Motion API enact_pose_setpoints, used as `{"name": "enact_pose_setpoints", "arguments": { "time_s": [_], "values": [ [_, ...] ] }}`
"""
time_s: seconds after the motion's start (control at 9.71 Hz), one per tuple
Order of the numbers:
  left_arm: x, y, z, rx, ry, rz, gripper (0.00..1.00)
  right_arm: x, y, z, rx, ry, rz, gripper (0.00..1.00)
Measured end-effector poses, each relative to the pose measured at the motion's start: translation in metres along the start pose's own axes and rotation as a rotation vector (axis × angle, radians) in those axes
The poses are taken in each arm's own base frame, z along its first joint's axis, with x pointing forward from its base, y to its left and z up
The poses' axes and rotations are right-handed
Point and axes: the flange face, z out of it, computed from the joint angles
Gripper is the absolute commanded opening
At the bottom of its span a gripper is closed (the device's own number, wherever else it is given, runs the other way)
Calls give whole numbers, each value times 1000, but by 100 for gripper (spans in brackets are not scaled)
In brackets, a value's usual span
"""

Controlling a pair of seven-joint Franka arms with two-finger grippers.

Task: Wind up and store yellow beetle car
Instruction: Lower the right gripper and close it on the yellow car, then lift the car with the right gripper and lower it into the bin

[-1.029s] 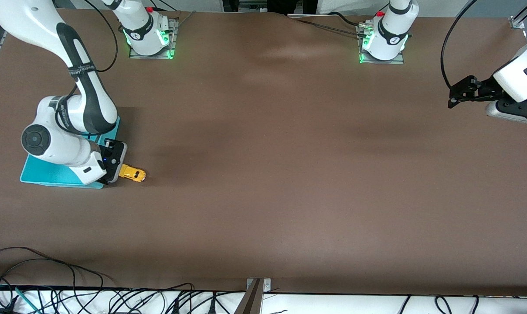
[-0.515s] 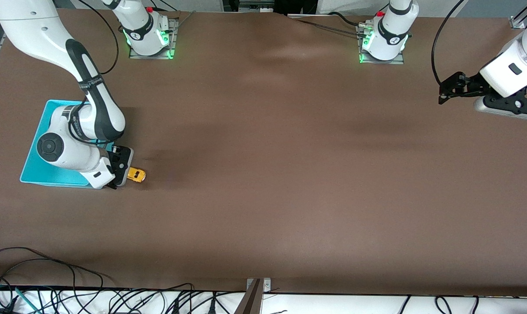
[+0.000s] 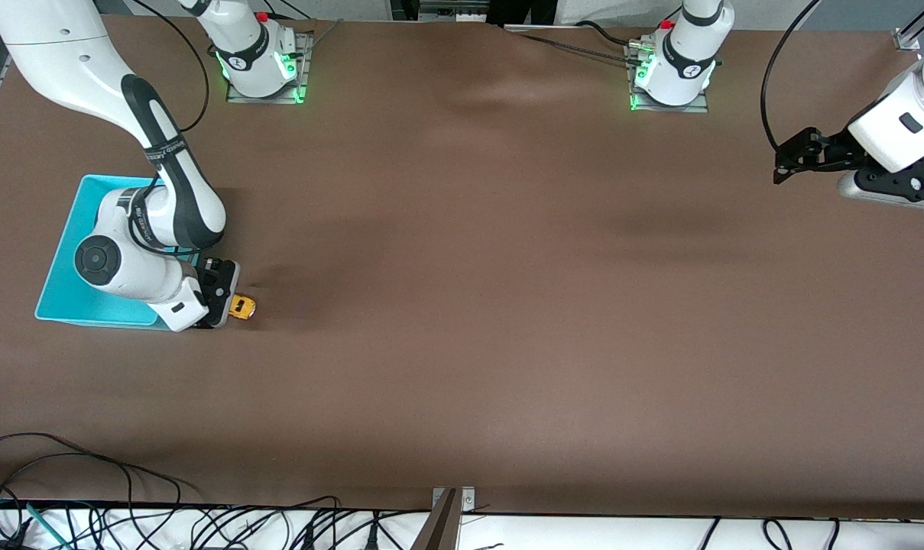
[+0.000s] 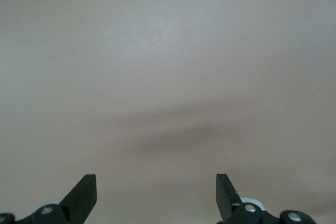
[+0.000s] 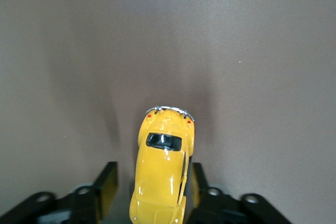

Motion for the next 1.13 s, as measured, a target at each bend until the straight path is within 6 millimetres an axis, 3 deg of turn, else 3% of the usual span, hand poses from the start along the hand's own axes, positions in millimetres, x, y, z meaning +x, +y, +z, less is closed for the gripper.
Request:
{"name": "enact_pose_setpoints", "arguments": {
  "time_s": [0.41,0.62,0.82,1.03,1.13],
  "values": [
    [0,-2,0,0,-1,-3,100,1,1,-2,-2,1,-1,0],
    [0,-2,0,0,0,-4,100,2,1,-17,21,-6,20,0],
    [0,-2,1,-1,-1,-5,100,9,-5,-68,70,-24,90,0],
    [1,-2,1,-1,0,-5,100,13,-19,-141,119,-52,145,0],
    [1,-2,1,-1,0,-5,100,6,-27,-167,130,-63,167,0]
  ]
}}
